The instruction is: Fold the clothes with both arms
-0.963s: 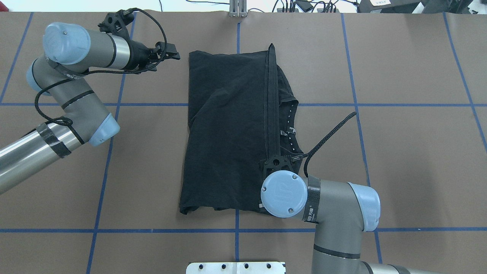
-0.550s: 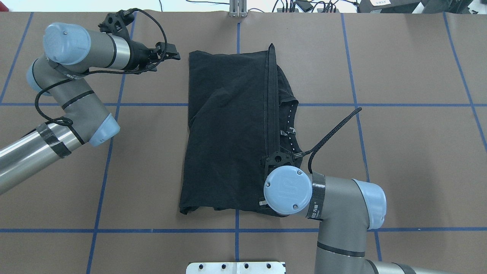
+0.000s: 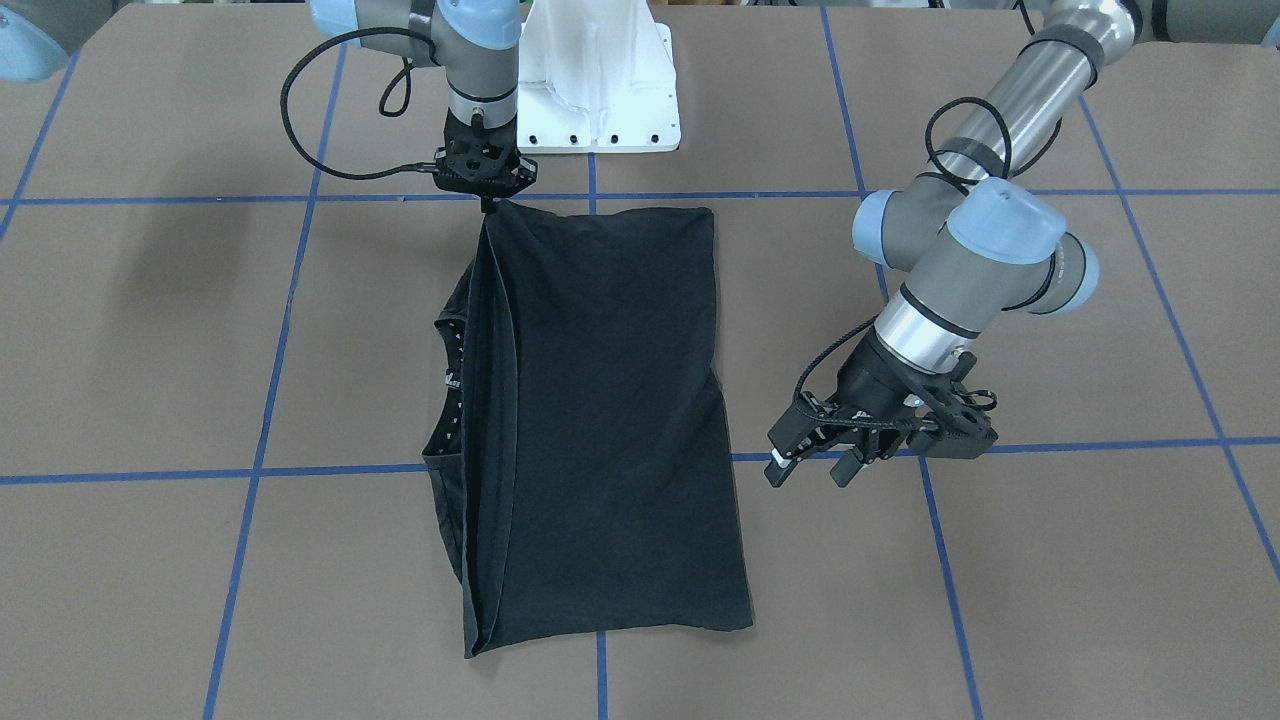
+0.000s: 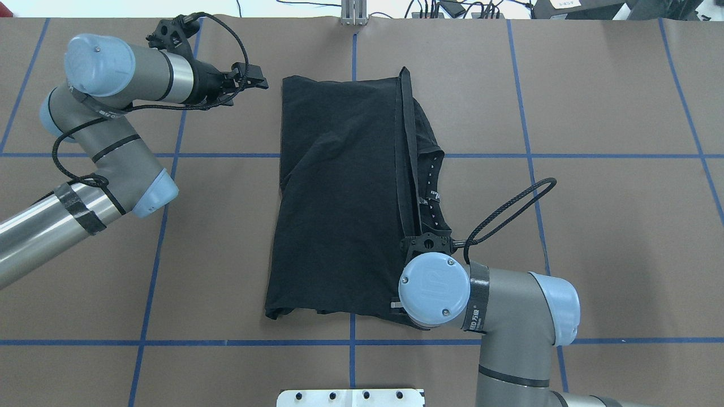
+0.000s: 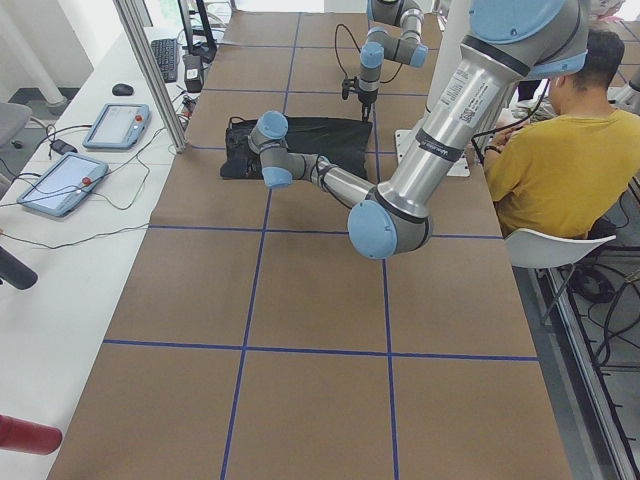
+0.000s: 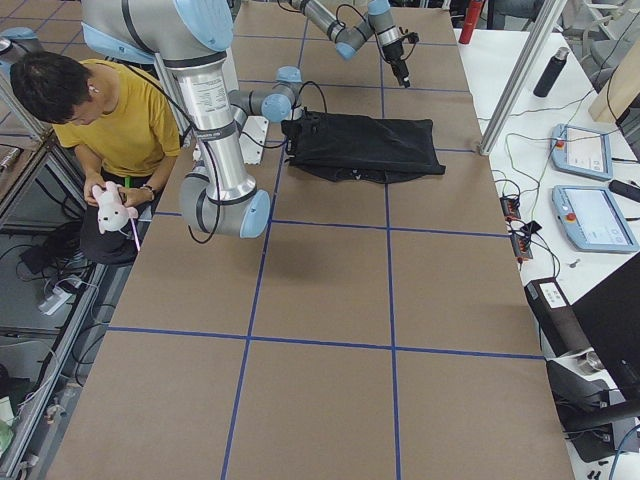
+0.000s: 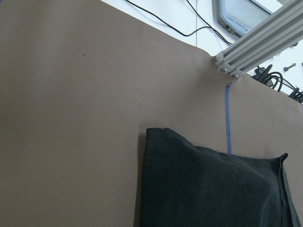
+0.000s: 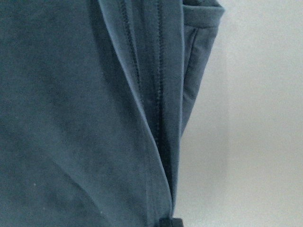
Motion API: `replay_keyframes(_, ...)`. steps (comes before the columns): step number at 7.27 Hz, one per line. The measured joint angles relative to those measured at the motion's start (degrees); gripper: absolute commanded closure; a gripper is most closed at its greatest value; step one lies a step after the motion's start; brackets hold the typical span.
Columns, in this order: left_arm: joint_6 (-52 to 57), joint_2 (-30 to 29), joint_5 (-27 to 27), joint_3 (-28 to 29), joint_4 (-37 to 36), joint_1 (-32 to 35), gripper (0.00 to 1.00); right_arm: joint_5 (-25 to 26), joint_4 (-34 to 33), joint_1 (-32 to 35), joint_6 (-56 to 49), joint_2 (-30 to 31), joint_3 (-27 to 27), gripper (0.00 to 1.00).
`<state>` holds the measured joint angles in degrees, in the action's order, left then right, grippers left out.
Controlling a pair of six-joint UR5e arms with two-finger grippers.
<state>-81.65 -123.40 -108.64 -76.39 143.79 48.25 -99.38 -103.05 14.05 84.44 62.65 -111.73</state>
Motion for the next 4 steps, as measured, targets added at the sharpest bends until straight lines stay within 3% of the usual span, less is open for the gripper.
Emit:
replay_keyframes(3, 0.0, 0.0, 0.0, 0.0, 0.0, 0.0, 0.0, -1.5, 0.0, 0.0, 0.9, 1.4, -1.6, 0.42)
replay_keyframes(4, 0.0, 0.0, 0.0, 0.0, 0.0, 0.0, 0.0, -1.5, 0.0, 0.0, 1.0, 1.7, -2.2, 0.42)
